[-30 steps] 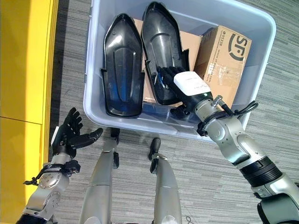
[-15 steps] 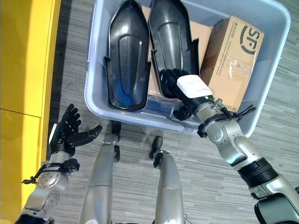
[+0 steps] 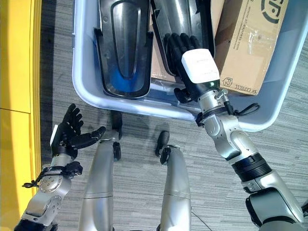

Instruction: Move parts from the plastic box to the shelf.

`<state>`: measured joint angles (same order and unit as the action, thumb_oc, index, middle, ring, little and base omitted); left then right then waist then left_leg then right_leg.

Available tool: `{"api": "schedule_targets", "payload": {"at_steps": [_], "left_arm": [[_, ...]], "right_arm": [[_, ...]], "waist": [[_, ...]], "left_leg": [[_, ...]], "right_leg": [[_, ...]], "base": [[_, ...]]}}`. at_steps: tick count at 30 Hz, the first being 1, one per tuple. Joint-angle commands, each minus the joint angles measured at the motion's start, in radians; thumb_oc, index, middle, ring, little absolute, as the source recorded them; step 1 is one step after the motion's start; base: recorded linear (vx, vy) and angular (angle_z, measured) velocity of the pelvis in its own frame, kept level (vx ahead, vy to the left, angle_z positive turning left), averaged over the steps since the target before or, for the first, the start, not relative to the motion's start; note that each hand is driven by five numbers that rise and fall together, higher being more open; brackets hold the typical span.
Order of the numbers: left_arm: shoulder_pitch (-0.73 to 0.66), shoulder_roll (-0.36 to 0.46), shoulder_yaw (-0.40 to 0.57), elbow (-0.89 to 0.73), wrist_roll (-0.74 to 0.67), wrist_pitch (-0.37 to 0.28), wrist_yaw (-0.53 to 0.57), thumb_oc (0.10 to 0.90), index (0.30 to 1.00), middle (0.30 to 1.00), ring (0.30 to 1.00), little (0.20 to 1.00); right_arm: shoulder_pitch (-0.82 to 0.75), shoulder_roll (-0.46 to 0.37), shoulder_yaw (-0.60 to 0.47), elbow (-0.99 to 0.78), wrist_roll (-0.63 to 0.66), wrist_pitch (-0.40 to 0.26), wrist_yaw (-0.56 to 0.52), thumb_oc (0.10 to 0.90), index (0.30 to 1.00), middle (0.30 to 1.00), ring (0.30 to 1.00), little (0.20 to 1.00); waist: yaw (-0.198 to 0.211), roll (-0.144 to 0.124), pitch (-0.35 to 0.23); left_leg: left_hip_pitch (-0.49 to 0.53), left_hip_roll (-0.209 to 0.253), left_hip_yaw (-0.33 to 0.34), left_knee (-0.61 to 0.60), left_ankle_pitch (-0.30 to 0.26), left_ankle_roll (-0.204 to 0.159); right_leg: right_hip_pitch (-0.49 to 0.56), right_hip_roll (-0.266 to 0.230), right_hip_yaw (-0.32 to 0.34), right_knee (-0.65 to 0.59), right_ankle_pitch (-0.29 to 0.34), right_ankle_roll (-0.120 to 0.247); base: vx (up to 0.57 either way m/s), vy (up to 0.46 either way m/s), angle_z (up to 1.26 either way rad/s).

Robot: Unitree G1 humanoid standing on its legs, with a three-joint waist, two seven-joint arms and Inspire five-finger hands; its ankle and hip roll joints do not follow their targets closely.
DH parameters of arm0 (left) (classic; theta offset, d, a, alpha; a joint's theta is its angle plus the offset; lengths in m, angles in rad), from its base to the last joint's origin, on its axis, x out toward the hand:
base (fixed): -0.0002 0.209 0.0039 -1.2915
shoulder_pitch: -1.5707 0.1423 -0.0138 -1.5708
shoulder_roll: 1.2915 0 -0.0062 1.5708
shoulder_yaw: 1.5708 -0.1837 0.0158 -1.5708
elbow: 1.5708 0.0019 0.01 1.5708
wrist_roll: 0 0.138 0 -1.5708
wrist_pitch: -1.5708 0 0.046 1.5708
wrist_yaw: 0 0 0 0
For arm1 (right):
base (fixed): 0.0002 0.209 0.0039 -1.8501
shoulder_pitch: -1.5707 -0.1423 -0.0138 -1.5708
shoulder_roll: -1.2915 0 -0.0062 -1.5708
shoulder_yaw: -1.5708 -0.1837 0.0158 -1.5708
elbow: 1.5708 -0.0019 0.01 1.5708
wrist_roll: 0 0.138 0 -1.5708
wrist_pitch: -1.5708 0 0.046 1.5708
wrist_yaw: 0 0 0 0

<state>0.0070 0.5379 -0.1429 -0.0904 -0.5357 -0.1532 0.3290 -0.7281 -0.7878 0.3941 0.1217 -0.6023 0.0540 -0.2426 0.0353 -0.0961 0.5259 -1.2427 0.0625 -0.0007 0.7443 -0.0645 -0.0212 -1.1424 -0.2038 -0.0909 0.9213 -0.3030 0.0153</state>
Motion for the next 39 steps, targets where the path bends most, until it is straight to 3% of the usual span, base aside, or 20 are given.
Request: {"api": "schedule_targets", "payload": {"at_steps": [1,2,11,16,20,24,25,28,30,39], "left_arm": [[-0.008,-0.036,-0.025,-0.110,0.020,-0.092,0.017,0.900,1.000,1.000,1.000,1.000],[-0.014,-0.037,-0.032,-0.107,0.021,-0.093,0.016,0.900,1.000,1.000,1.000,1.000],[-0.046,-0.051,-0.049,-0.058,0.025,-0.085,0.017,0.900,1.000,1.000,1.000,1.000],[-0.057,-0.056,-0.062,-0.032,0.028,-0.078,0.007,0.900,1.000,1.000,1.000,1.000],[-0.060,-0.066,-0.072,-0.009,0.028,-0.071,-0.007,0.900,1.000,1.000,1.000,1.000],[-0.065,-0.069,-0.072,0.024,0.026,-0.062,-0.021,0.900,1.000,1.000,1.000,1.000],[-0.067,-0.070,-0.074,0.028,0.024,-0.061,-0.027,0.900,1.000,1.000,1.000,1.000],[-0.064,-0.066,-0.071,0.038,0.021,-0.057,-0.039,0.900,1.000,1.000,1.000,1.000],[-0.047,-0.059,-0.062,0.047,0.022,-0.051,-0.059,0.900,1.000,1.000,1.000,1.000],[0.005,-0.051,-0.026,0.060,0.018,-0.040,-0.105,0.900,1.000,1.000,1.000,1.000]], "right_arm": [[-0.083,0.059,0.061,0.334,-0.071,0.082,-0.118,0.484,0.418,0.418,0.418,0.418],[-0.091,0.067,0.067,0.347,-0.075,0.085,-0.123,0.400,0.300,0.300,0.300,0.300],[-0.018,0.096,0.058,0.317,-0.089,0.074,-0.114,0.400,0.300,0.300,0.300,0.300],[0.057,0.132,0.040,0.289,-0.059,0.049,-0.112,0.400,0.300,0.300,0.300,0.300],[0.123,0.154,0.020,0.256,-0.042,0.030,-0.113,0.400,0.300,0.300,0.300,0.300],[0.196,0.174,-0.011,0.201,-0.015,0.009,-0.104,0.400,0.300,0.300,0.300,0.300],[0.198,0.177,-0.012,0.199,-0.014,0.003,-0.108,0.400,0.300,0.300,0.300,0.300],[0.223,0.169,-0.032,0.166,-0.010,-0.003,-0.099,0.400,0.300,0.300,0.300,0.300],[0.255,0.154,-0.063,0.107,-0.004,-0.018,-0.093,0.400,0.300,0.300,0.300,0.300],[0.346,0.096,-0.146,-0.046,-0.006,-0.063,-0.060,0.400,0.300,0.300,0.300,0.300]], "waist": [[0.057,0.102,-0.006],[0.057,0.104,-0.006],[0.043,0.102,-0.006],[0.039,0.099,-0.006],[0.036,0.091,-0.006],[0.035,0.074,-0.006],[0.038,0.076,-0.006],[0.038,0.067,-0.006],[0.036,0.057,-0.033],[0.022,0.049,-0.115]], "left_leg": [[-0.043,0.053,-0.077,0.083,-0.064,-0.020],[-0.046,0.052,-0.077,0.086,-0.064,-0.021],[-0.001,0.057,-0.069,0.030,-0.044,-0.031],[0.093,0.065,-0.058,-0.065,-0.017,-0.038],[0.200,0.069,-0.053,-0.139,0.000,-0.045],[0.366,0.072,-0.048,-0.209,0.009,-0.051],[0.380,0.076,-0.046,-0.230,0.042,-0.045],[0.480,0.083,-0.043,-0.272,0.049,-0.050],[0.567,0.092,-0.042,-0.323,0.056,-0.055],[0.763,0.113,-0.018,-0.474,0.099,-0.069]], "right_leg": [[0.003,-0.029,0.057,0.014,0.035,0.071],[0.002,-0.029,0.057,0.017,0.033,0.070],[0.039,-0.033,0.046,-0.010,0.029,0.066],[0.140,-0.029,0.031,-0.094,0.049,0.073],[0.251,-0.026,0.017,-0.165,0.061,0.080],[0.436,-0.021,-0.002,-0.255,0.073,0.094],[0.451,-0.019,-0.009,-0.273,0.098,0.091],[0.565,-0.016,-0.020,-0.339,0.109,0.098],[0.657,-0.012,-0.025,-0.405,0.121,0.107],[0.840,-0.017,-0.040,-0.584,0.180,0.137]], "base": [[0.00,0.000,-0.31],[0.00,0.002,-0.23],[-0.01,-0.005,0.10],[-0.01,0.002,0.09],[0.02,-0.004,0.08],[0.05,-0.012,0.04],[0.02,-0.014,0.07],[0.08,-0.024,0.05],[0.14,-0.028,0.02],[0.13,-0.015,-0.06]]}}
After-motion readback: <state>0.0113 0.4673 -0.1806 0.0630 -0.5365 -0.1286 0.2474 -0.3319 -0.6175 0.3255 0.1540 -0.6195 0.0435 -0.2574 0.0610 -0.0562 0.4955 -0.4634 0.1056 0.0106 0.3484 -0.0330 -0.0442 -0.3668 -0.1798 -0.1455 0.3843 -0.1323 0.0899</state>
